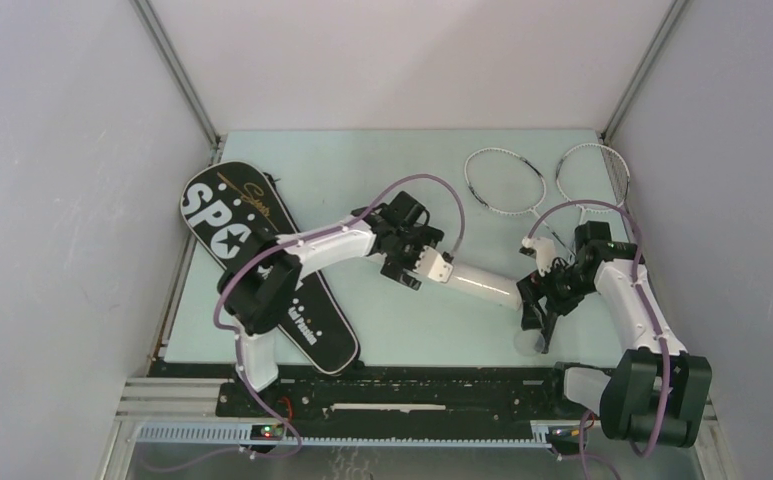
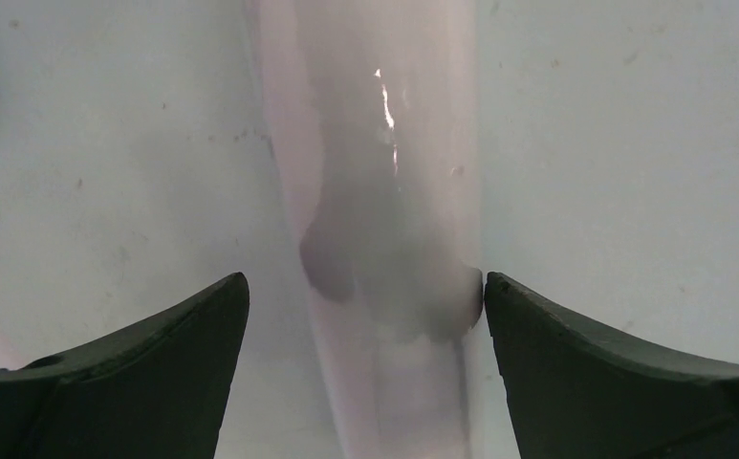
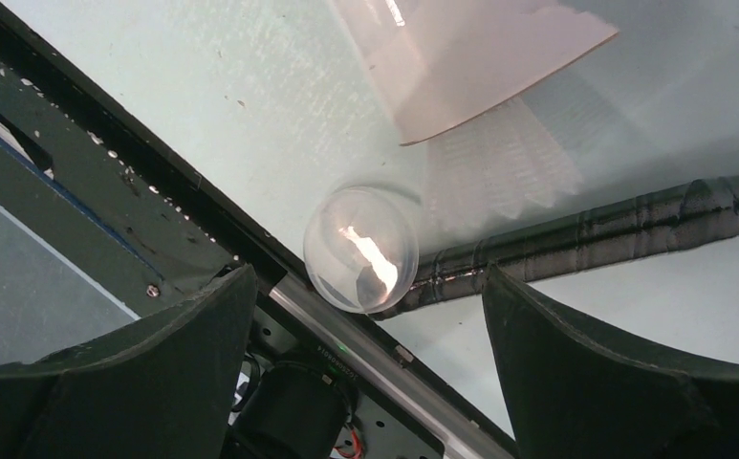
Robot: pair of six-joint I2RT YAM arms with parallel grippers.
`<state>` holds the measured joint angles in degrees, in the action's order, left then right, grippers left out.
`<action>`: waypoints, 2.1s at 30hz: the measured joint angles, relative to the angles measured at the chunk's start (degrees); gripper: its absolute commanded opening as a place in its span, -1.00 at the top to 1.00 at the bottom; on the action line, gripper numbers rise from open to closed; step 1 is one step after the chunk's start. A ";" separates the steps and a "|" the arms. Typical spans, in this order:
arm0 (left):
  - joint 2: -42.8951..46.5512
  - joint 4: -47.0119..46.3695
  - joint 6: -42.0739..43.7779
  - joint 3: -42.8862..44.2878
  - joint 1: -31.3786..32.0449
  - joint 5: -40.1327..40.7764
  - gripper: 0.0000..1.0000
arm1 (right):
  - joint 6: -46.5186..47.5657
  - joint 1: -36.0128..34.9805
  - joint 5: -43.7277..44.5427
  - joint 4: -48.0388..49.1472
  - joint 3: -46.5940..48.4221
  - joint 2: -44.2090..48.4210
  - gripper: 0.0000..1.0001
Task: Pack up the badminton gear
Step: Adjust the shuttlecock in the shuttle tube.
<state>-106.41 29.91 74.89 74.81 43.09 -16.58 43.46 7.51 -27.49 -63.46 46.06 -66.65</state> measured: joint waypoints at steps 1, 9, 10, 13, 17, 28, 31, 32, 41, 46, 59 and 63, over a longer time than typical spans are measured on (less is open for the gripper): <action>-1.25 0.15 0.11 1.18 0.52 0.31 -0.86 | 0.15 0.11 -0.31 -0.07 0.00 0.00 -0.90; -4.83 1.55 -2.21 3.72 1.88 2.32 -0.58 | -0.07 0.28 -3.80 0.46 0.00 -0.76 -0.87; -4.83 1.49 -2.89 3.72 1.88 2.69 -0.54 | -0.31 0.28 -4.11 0.74 0.00 -1.14 -0.86; -4.83 1.16 -5.70 3.67 1.70 4.15 -0.43 | -2.40 0.28 -4.55 3.41 0.07 -4.07 -0.85; -4.83 0.70 -9.22 3.58 1.42 4.83 -0.34 | -5.29 0.28 -3.63 7.15 0.07 -7.34 -0.86; -4.31 -1.95 -19.89 2.49 1.33 5.46 -0.26 | -9.20 0.42 -0.59 13.16 1.31 -8.48 -0.88; -3.72 -3.17 -21.55 1.42 1.33 5.46 -0.26 | -9.51 0.66 0.31 13.25 1.38 -7.04 -0.90; -3.48 -3.54 -21.99 1.03 1.33 5.46 -0.27 | -9.73 0.76 0.76 13.29 1.42 -6.49 -0.91; -1.42 -6.88 -22.58 -2.56 1.14 4.35 -0.27 | -12.72 1.09 3.34 16.35 3.61 -9.70 -0.94; -1.25 -7.17 -22.60 -2.86 1.11 4.13 -0.26 | -13.66 1.09 0.63 17.38 5.84 -16.20 -0.94; 0.39 -9.16 -23.52 -5.55 0.92 1.75 -0.27 | -15.65 3.23 -14.58 20.52 11.19 -28.09 -0.86; 0.59 -9.29 -24.98 -5.77 0.92 1.01 -0.26 | -14.69 3.67 -20.52 19.71 13.25 -31.17 -0.82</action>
<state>-105.82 20.62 49.91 69.04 44.01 -15.57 28.77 11.18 -48.01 -43.75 59.31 -97.82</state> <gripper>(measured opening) 0.680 0.928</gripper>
